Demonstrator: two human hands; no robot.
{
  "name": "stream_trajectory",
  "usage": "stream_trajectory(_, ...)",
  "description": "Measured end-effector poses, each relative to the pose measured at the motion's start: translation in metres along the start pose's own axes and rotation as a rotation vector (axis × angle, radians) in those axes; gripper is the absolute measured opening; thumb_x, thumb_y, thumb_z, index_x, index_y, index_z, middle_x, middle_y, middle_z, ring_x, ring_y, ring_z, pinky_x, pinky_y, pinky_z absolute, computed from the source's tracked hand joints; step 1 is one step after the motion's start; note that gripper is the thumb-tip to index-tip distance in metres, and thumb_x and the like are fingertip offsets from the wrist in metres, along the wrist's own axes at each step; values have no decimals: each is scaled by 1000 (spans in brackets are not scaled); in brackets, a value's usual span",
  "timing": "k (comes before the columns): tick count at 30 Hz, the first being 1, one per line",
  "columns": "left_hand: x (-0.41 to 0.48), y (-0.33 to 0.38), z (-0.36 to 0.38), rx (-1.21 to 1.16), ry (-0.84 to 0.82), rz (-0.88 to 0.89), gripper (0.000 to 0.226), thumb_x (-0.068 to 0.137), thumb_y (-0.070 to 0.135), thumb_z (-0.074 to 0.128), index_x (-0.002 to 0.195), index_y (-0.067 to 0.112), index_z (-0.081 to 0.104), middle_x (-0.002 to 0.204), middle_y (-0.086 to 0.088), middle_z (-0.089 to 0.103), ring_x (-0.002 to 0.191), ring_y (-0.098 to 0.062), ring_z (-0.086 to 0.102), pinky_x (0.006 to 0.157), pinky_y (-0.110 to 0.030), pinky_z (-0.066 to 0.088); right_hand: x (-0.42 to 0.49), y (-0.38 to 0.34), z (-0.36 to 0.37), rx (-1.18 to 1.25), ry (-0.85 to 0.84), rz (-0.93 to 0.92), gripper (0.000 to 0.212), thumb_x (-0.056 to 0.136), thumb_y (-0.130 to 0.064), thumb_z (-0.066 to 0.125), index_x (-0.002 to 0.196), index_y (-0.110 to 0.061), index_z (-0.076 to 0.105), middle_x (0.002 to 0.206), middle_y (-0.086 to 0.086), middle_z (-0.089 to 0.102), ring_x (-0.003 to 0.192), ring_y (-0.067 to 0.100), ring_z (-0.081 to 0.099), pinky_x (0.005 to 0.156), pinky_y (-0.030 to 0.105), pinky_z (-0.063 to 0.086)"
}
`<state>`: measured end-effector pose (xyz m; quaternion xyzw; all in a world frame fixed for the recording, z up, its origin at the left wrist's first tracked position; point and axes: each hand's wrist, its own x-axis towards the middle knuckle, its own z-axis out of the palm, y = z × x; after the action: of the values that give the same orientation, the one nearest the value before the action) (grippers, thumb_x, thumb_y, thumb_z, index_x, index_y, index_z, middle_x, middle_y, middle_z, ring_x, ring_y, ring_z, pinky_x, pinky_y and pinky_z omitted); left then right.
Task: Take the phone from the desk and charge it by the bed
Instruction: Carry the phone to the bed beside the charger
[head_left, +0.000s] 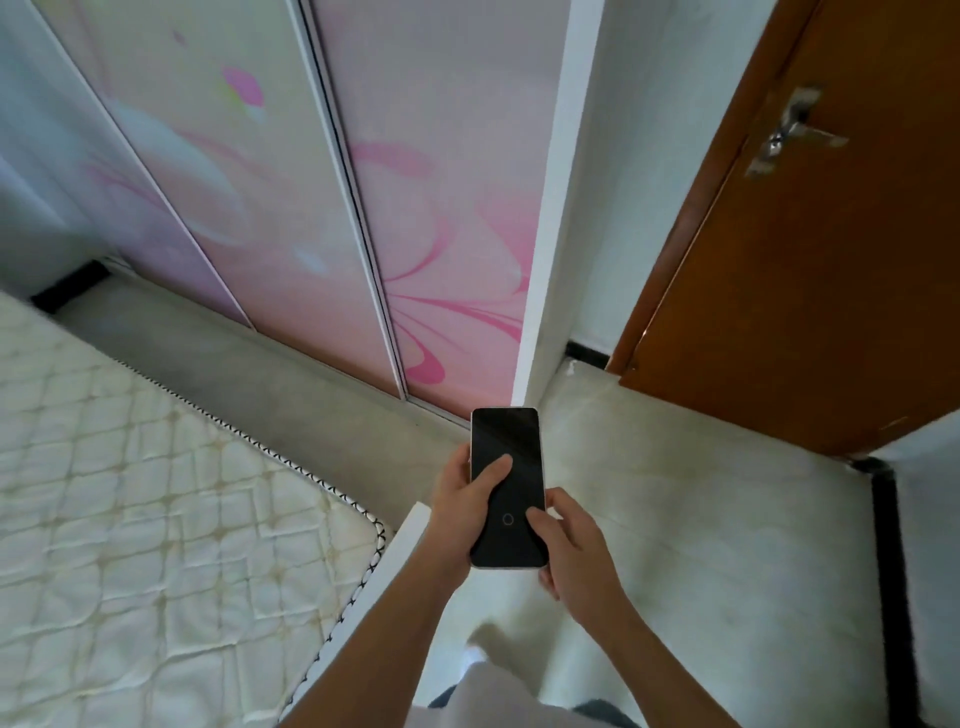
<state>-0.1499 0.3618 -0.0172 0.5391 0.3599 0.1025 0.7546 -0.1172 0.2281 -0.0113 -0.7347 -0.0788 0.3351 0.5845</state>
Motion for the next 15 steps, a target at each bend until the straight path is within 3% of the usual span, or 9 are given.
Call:
stream_trajectory(2, 21, 14, -7, -32, 34, -11, 18, 92, 14, 67, 110, 15, 66, 102, -14, 75, 91, -34, 72, 80, -49, 60, 24, -16, 9, 2, -44, -2, 15, 101, -13, 48, 88, -11, 53, 56, -5, 59, 35, 1, 48, 35, 17, 33)
stream_trajectory(7, 65, 37, -28, -103, 157, -19, 14, 93, 14, 66, 107, 15, 67, 99, -14, 74, 87, -31, 71, 78, -46, 59, 81, -39, 29, -5, -159, 0, 14, 101, -13, 49, 87, -12, 52, 57, -5, 60, 37, 3, 48, 36, 17, 34)
stream_trajectory(15, 136, 65, -57, -159, 336, -8, 13, 94, 16, 64, 106, 17, 67, 99, -19, 73, 85, -33, 70, 81, -53, 57, 177, -68, 61, -86, -324, -1, 10, 99, -15, 52, 94, -14, 59, 68, 0, 66, 56, 8, 60, 45, 21, 43)
